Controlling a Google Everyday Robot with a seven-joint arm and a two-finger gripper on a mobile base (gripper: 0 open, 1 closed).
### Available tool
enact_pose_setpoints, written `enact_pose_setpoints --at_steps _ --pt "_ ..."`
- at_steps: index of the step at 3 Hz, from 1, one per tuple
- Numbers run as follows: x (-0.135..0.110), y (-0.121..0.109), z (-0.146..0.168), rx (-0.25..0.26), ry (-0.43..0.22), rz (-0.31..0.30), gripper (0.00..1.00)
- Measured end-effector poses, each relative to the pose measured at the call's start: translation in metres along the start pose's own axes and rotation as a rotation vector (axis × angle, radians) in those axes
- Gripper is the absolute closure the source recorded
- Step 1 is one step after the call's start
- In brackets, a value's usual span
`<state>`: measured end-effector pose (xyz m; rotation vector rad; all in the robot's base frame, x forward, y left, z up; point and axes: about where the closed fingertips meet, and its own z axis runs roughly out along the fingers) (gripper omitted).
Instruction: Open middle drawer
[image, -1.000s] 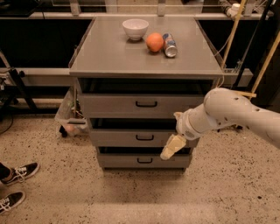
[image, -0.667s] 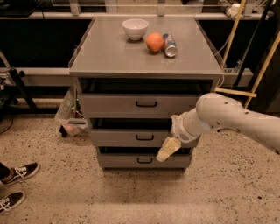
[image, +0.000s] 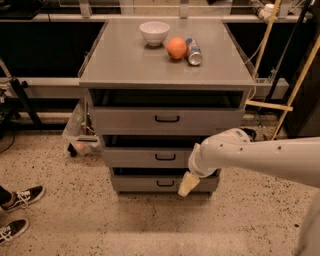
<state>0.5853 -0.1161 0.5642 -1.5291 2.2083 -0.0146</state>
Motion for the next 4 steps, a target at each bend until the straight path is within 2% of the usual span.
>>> enact_pose_setpoints --at_steps 1,2,3,4 --pt "0.014 0.006 0.015 0.028 0.037 -0.028 0.00" --pt "0.014 0.004 0.016 0.034 0.038 -0.026 0.00" --pt "0.016 -0.030 0.012 0.115 0.058 -0.027 0.00" --pt "0.000 -0.102 0.014 0.239 0.121 -0.042 0.00"
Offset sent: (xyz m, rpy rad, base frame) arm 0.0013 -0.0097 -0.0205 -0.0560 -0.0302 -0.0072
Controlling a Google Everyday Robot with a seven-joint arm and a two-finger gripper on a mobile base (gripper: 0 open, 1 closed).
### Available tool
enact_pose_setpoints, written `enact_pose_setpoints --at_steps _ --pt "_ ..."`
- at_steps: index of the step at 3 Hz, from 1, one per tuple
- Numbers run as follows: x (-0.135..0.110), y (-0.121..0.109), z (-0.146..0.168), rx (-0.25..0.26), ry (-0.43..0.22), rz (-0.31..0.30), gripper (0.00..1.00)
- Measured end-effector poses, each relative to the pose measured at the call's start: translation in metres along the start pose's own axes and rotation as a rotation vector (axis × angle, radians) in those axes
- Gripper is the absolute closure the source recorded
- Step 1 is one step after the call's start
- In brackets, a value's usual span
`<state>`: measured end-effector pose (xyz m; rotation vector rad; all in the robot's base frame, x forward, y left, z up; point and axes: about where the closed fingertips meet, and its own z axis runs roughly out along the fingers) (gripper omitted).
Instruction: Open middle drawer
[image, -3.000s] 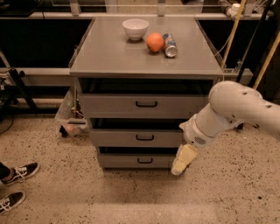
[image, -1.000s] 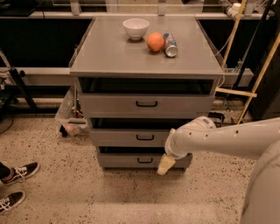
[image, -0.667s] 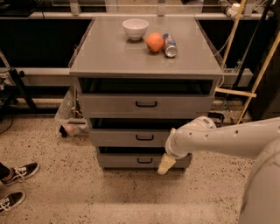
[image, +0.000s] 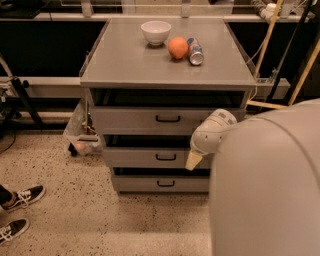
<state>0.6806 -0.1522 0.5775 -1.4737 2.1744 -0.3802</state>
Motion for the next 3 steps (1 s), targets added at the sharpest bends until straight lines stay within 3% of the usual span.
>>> enact_pose_setpoints --at_steps 1,3 --pt "0.003 -0.016 -0.003 0.036 0.014 0.009 0.00" --pt "0.007 -0.004 0.009 0.013 0.038 0.004 0.00"
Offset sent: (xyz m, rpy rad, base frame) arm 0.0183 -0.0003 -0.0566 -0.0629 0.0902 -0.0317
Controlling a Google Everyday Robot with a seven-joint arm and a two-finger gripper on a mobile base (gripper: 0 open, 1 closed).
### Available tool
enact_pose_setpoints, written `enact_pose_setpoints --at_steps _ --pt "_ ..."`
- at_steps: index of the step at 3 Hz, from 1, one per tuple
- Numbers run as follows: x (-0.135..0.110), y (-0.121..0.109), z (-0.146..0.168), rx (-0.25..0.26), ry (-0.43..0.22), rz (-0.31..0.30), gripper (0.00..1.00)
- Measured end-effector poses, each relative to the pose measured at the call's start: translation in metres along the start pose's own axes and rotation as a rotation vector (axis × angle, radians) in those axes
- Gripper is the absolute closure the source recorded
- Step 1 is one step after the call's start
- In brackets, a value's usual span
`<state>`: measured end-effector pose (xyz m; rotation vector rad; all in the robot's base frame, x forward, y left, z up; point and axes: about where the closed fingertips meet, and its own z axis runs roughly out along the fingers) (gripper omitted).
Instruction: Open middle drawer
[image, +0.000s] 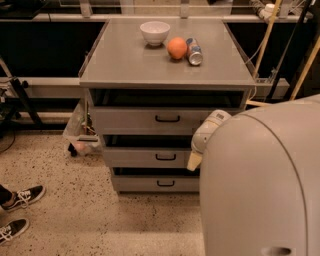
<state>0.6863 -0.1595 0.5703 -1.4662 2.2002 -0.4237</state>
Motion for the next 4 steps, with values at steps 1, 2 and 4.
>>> enact_pose_setpoints --at_steps 1,2,4 --pt "0.000 0.000 0.000 0.000 0.000 0.000 0.00" --pt "0.002 0.010 0.006 -0.030 -0.013 0.001 0.00" --pt "0.077 0.084 0.078 -0.276 0.007 0.133 0.00"
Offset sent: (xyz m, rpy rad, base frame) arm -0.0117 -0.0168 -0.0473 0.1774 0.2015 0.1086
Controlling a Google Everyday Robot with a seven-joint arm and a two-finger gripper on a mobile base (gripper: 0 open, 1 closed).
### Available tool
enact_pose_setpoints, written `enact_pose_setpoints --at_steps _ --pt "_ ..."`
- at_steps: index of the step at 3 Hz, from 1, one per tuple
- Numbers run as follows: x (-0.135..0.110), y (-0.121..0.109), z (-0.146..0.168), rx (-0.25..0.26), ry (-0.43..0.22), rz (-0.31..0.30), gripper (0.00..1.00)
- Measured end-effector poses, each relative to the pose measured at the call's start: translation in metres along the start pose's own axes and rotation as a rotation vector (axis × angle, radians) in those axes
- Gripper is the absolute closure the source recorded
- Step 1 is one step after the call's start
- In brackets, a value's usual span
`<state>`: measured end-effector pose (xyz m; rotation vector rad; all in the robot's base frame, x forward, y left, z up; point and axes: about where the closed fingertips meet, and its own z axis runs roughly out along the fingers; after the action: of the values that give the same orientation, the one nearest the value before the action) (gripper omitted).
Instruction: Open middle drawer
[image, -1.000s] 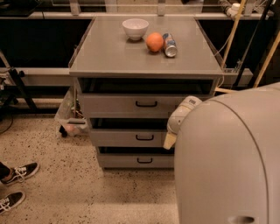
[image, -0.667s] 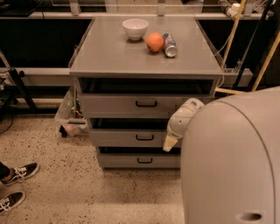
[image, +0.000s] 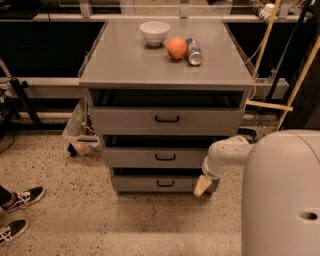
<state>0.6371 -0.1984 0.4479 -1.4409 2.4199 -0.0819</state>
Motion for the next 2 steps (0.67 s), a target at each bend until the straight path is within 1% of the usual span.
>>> enact_pose_setpoints --at_steps 1,2 --pt "0.007 -0.041 0.024 0.054 -0.014 0.002 0.00" --pt "-0.022 -0.093 0.024 0.201 -0.057 -0.083 0.00"
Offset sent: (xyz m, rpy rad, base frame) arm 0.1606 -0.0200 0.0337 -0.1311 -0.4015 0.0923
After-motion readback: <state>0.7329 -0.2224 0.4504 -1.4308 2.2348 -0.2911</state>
